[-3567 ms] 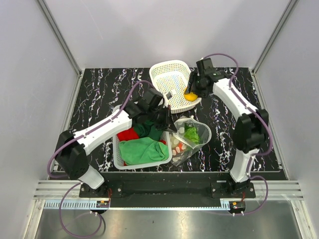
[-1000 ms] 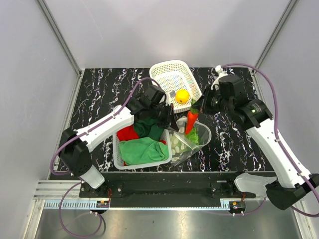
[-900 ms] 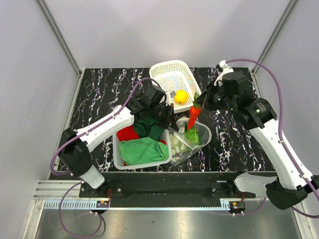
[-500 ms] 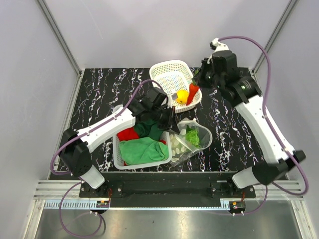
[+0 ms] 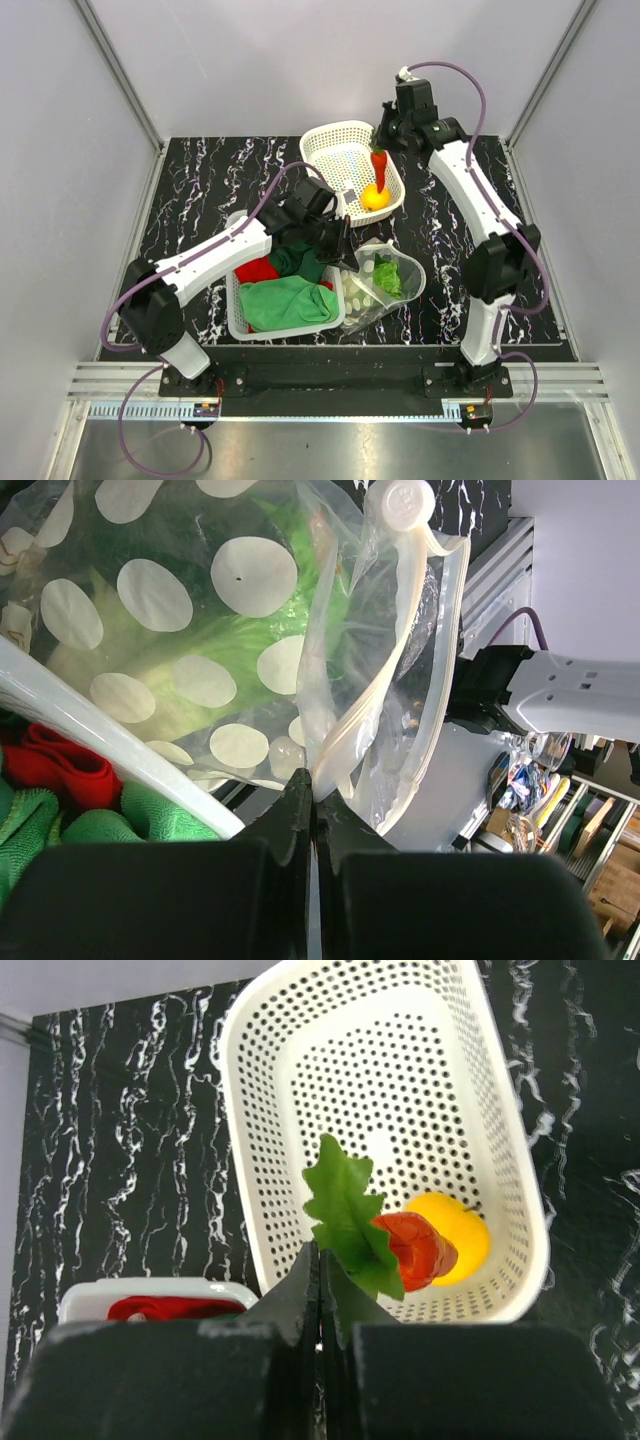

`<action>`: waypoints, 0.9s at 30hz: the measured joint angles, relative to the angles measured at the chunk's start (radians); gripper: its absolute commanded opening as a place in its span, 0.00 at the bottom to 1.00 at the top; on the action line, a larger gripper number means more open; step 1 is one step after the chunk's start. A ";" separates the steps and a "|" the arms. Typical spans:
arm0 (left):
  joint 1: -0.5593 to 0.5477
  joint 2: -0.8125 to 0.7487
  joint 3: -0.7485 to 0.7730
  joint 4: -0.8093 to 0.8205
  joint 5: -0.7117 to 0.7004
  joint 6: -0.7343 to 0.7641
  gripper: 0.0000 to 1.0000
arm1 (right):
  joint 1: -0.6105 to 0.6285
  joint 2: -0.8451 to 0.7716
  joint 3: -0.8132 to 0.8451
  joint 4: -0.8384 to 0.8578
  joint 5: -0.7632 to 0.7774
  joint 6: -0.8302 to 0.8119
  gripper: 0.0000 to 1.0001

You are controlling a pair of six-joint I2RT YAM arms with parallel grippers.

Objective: Open the zip-top bag and remove the fake food

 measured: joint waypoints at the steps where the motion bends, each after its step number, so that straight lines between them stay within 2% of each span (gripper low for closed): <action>1: 0.000 0.000 0.000 0.000 0.000 0.000 0.00 | 0.000 0.030 0.027 0.003 -0.009 0.000 0.00; 4: 0.000 0.000 0.000 0.000 0.000 0.000 0.00 | 0.000 0.119 0.110 0.014 -0.045 0.001 0.00; 5: 0.000 0.000 0.000 0.000 0.000 0.000 0.00 | 0.000 0.153 0.146 0.020 -0.060 0.001 0.05; 6: 0.000 0.000 0.000 0.000 0.000 0.000 0.00 | 0.000 0.186 0.180 0.021 -0.068 0.002 0.37; 7: 0.000 0.000 0.000 0.000 0.000 0.000 0.00 | 0.000 0.225 0.228 0.018 -0.081 0.004 0.50; 13: -0.003 0.000 0.000 0.000 0.000 -0.001 0.00 | -0.006 0.498 0.641 -0.074 -0.152 0.051 0.74; 15: -0.005 0.000 0.000 0.000 0.000 -0.001 0.00 | -0.009 0.527 0.694 -0.103 -0.167 0.063 0.79; 18: -0.007 0.000 0.000 0.000 0.000 -0.001 0.00 | -0.014 0.505 0.665 -0.138 -0.174 0.080 0.80; 24: -0.007 0.000 0.000 0.001 0.000 -0.001 0.00 | -0.016 0.296 0.343 -0.203 -0.193 0.119 0.82; 27: -0.007 0.000 0.000 0.002 0.000 -0.002 0.00 | -0.016 0.114 0.098 -0.217 -0.217 0.135 0.74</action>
